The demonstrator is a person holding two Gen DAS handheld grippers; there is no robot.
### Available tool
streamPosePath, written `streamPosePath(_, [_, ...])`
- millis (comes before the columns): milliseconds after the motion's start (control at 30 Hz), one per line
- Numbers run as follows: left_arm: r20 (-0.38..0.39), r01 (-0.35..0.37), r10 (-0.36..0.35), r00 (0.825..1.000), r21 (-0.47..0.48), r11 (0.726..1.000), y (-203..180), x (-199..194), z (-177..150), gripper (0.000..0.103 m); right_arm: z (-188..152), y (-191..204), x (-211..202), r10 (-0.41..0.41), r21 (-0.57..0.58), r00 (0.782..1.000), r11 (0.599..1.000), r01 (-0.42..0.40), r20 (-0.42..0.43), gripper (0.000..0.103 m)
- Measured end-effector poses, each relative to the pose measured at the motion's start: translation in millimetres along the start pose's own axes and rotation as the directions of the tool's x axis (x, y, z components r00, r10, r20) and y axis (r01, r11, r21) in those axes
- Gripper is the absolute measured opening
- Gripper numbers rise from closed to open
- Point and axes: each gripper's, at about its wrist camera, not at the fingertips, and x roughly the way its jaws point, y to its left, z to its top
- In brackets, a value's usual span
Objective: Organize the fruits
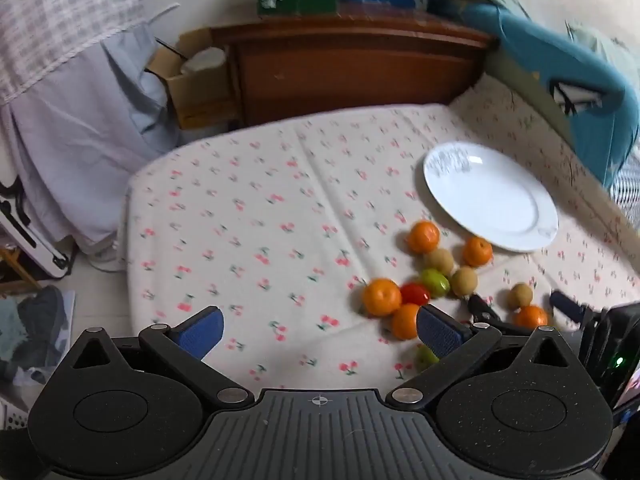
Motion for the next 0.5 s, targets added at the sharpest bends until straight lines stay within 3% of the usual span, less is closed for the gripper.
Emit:
streamPosePath(367, [0.07,-0.007,0.018,0.997,-0.161,0.987,39.8,-13.1,-0.5,0.103,-0.3,-0.7,-0.3,0.001,0.001,1.0,1.0,-0.001,0.001,0.102])
streamPosePath(500, [0.069,-0.058,0.071,0.995,-0.171,0.984,38.6,-10.4,-0.8,0.103,-0.3,-0.8,-0.4,0.0,0.001,1.0,1.0,0.0,0.001,0.102])
